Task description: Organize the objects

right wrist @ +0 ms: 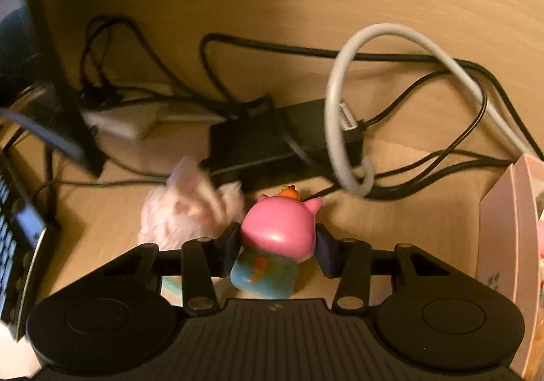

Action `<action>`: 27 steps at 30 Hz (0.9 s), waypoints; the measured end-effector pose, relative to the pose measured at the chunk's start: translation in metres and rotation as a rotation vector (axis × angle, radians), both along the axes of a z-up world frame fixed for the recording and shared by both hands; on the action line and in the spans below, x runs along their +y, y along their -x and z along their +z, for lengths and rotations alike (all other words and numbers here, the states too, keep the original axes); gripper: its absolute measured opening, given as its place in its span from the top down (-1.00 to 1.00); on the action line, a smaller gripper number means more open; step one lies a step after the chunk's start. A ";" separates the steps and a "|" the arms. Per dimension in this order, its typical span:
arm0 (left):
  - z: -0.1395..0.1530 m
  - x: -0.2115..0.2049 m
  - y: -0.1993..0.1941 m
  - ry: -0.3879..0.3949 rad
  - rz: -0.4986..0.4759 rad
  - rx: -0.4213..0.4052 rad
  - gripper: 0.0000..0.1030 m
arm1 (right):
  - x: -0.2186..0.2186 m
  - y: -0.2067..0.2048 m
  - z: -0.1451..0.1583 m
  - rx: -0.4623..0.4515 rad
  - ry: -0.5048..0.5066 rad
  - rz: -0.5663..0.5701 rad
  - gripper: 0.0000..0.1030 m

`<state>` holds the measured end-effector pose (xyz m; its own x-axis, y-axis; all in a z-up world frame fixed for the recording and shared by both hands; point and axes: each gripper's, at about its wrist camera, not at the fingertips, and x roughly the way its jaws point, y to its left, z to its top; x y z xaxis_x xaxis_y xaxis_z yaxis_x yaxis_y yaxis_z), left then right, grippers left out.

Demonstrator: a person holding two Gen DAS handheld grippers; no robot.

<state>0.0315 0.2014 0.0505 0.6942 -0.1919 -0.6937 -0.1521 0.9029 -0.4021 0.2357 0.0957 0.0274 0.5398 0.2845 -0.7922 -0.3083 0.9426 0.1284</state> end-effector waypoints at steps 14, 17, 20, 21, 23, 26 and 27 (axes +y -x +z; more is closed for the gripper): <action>-0.009 -0.003 0.007 0.031 -0.016 0.023 0.26 | -0.028 0.093 0.044 -0.144 0.027 0.079 -0.32; -0.006 0.003 0.016 0.050 0.015 0.010 0.26 | -0.010 0.063 0.041 -0.160 0.007 0.057 -0.45; -0.004 0.012 0.027 0.067 0.045 0.013 0.26 | 0.021 0.028 0.022 -0.134 0.024 0.053 -0.46; -0.003 0.015 0.032 0.070 0.056 0.013 0.26 | 0.031 0.017 0.015 -0.121 0.031 0.065 -0.46; -0.003 0.021 0.040 0.072 0.073 0.013 0.26 | 0.048 0.006 0.005 -0.122 0.066 0.090 -0.45; -0.003 0.026 0.049 0.076 0.070 0.002 0.26 | 0.063 -0.003 -0.006 -0.099 0.099 0.129 0.28; -0.004 0.025 0.050 0.074 0.055 0.000 0.26 | 0.064 -0.001 -0.007 -0.085 0.100 0.130 0.49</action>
<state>-0.0186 0.2261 0.0466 0.7053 -0.2043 -0.6788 -0.2002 0.8612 -0.4671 0.2369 0.1592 0.0205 0.5699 0.2783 -0.7731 -0.4340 0.9009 0.0044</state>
